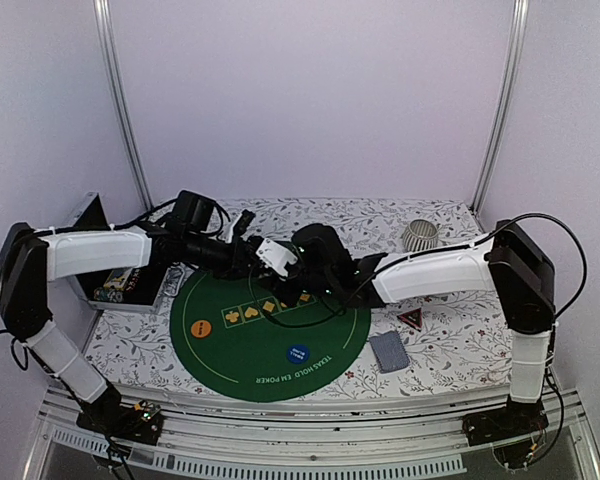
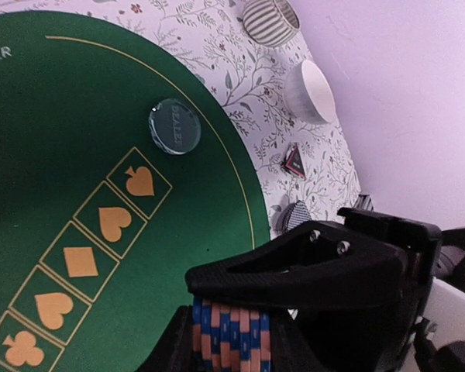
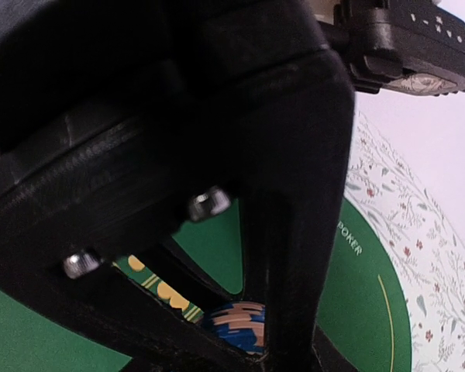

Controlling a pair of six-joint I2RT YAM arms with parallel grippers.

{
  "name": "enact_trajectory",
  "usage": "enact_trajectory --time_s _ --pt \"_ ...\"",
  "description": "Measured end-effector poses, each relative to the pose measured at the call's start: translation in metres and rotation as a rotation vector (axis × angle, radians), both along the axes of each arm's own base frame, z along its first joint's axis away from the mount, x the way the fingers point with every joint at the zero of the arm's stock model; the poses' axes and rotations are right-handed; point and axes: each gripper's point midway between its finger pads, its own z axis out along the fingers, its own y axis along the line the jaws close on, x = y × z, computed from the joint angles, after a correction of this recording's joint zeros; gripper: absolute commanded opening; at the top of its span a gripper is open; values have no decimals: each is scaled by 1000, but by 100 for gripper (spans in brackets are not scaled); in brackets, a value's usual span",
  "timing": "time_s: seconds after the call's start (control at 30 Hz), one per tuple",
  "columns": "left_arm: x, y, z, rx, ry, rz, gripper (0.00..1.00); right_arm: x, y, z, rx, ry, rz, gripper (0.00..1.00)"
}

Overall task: Distribute texas hold em gaming equipment
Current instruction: Pass from the left arm to the right

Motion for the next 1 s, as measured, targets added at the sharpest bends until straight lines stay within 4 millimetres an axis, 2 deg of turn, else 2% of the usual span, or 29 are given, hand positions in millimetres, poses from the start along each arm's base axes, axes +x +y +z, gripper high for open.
enact_trajectory --time_s 0.3,0.57,0.8,1.0 --pt "-34 -49 -49 -29 84 -96 0 -37 -51 -50 -77 151 -95 2" --pt "-47 -82 -89 -40 148 -174 0 -52 -83 -91 -136 283 -195 2" --pt "-50 -87 -96 -47 165 -183 0 -55 -88 -98 -136 319 -219 14" --pt "-49 -88 -96 -46 165 -184 0 -55 -88 -98 -131 326 -226 7"
